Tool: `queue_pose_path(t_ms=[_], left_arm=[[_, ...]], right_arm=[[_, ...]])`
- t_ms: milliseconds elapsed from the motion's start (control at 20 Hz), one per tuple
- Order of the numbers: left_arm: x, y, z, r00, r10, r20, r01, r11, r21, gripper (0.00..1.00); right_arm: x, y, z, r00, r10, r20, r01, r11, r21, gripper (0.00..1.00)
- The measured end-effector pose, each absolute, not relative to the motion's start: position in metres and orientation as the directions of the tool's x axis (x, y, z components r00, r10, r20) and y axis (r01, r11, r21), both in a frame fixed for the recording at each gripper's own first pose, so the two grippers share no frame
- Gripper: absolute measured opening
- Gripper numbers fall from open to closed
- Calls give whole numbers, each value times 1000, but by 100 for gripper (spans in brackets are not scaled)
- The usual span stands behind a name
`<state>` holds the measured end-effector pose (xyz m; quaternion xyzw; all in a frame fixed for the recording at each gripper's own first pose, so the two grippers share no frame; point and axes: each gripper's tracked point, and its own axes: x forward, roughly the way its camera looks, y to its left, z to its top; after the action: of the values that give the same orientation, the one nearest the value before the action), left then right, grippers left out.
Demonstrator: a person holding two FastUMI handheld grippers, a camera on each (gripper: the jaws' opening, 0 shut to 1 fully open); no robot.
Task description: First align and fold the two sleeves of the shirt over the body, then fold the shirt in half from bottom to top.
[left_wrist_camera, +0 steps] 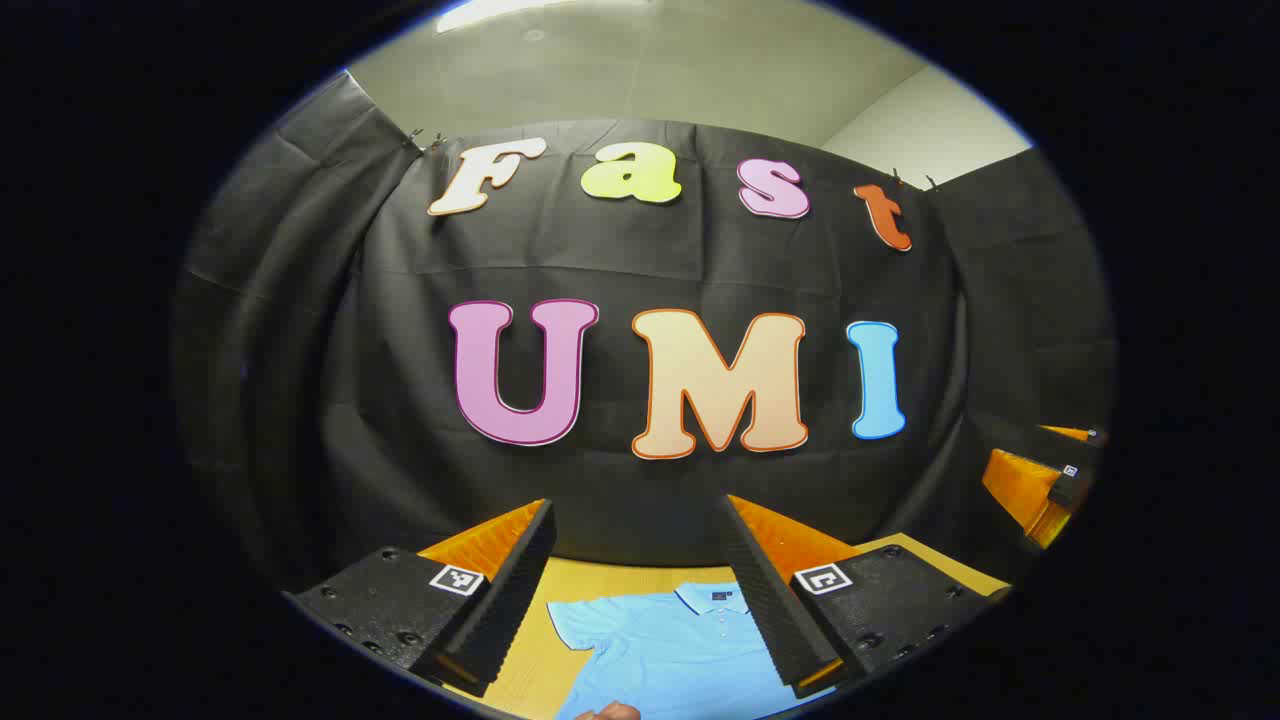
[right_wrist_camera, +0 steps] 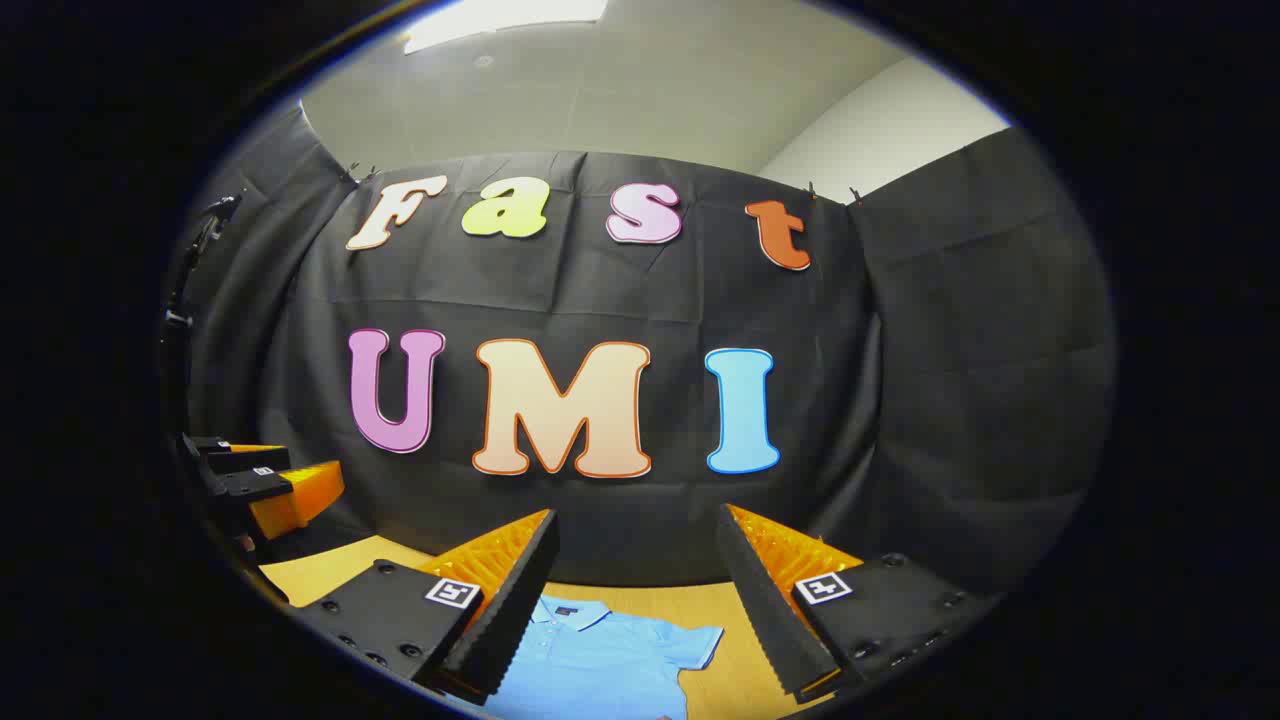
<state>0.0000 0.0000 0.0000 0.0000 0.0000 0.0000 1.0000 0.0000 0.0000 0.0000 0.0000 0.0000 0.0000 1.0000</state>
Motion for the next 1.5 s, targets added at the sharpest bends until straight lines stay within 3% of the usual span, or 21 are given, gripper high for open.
queue_pose_path(t_ms=[1100, 1500], left_arm=[[11, 7, -12, 1000, 11, -15, -11, 1000, 9, 96], [16, 28, -16, 1000, 27, -14, -26, 999, 36, 96]], right_arm=[[38, -9, -32, 998, -18, -52, 16, 999, -34, 98], [93, -23, -90, 983, -28, -179, 23, 999, -29, 100]])
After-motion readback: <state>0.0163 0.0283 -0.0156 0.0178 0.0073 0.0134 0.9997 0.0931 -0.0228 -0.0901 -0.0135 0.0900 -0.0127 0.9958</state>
